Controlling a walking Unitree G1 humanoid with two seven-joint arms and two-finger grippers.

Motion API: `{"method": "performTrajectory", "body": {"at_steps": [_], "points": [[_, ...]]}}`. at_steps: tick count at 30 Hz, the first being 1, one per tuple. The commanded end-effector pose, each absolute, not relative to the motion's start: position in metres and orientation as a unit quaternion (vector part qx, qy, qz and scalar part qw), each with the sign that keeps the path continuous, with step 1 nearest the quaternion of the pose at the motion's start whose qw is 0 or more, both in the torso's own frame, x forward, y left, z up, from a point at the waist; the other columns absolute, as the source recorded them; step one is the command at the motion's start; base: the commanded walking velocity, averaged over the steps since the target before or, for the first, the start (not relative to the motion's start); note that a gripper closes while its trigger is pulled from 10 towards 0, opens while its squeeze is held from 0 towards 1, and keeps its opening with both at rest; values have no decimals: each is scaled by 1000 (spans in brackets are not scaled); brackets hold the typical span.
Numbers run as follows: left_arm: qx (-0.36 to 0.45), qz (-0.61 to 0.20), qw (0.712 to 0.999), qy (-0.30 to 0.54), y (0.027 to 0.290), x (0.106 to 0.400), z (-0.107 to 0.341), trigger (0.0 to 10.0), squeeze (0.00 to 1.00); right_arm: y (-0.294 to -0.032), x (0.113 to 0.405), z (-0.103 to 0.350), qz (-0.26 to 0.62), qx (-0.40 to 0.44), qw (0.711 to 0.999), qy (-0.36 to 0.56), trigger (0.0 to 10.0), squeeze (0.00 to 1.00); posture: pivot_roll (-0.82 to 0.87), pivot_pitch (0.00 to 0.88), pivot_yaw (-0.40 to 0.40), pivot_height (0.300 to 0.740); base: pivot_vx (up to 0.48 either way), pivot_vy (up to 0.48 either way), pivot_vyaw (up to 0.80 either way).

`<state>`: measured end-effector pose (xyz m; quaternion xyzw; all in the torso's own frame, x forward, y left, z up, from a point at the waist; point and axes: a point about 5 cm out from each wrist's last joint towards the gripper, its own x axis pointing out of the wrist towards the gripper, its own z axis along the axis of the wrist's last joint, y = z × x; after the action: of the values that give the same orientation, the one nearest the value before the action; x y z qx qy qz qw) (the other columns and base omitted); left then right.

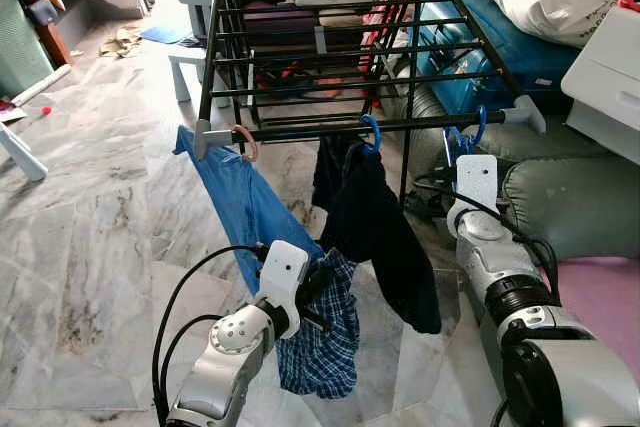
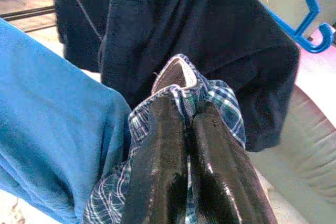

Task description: Hang hanger

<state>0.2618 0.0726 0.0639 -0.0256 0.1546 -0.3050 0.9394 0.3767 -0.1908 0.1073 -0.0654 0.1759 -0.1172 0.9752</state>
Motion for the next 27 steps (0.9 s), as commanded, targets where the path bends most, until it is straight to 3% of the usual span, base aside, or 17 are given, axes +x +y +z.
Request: {"method": "performTrajectory", "body": {"at_steps": [1,2,4,6,18,27], "points": [[-19,-307,939,155,72,263,65,10000,0,-195,378,108,-129,-60,972,186,824,0,-7,57,3,740,0,0,0],[-18,-307,939,156,72,263,65,10000,0,-197,377,107,-133,-59,971,190,2157,0,-7,57,3,740,0,0,0],[-18,-308,938,156,72,263,65,10000,0,-197,377,107,-133,-58,971,191,2627,0,-7,57,3,740,0,0,0],[-17,-308,938,157,71,263,64,10000,0,-199,377,107,-135,-58,970,193,0,0,-8,54,3,740,0,0,0],[-15,-308,937,161,71,263,63,10000,0,-199,376,103,-130,-38,970,204,0,0,-9,55,2,740,0,0,0],[-11,-310,937,163,71,262,62,10000,0,-203,376,103,-132,-51,968,207,784,0,-11,55,2,740,0,0,0]]}}
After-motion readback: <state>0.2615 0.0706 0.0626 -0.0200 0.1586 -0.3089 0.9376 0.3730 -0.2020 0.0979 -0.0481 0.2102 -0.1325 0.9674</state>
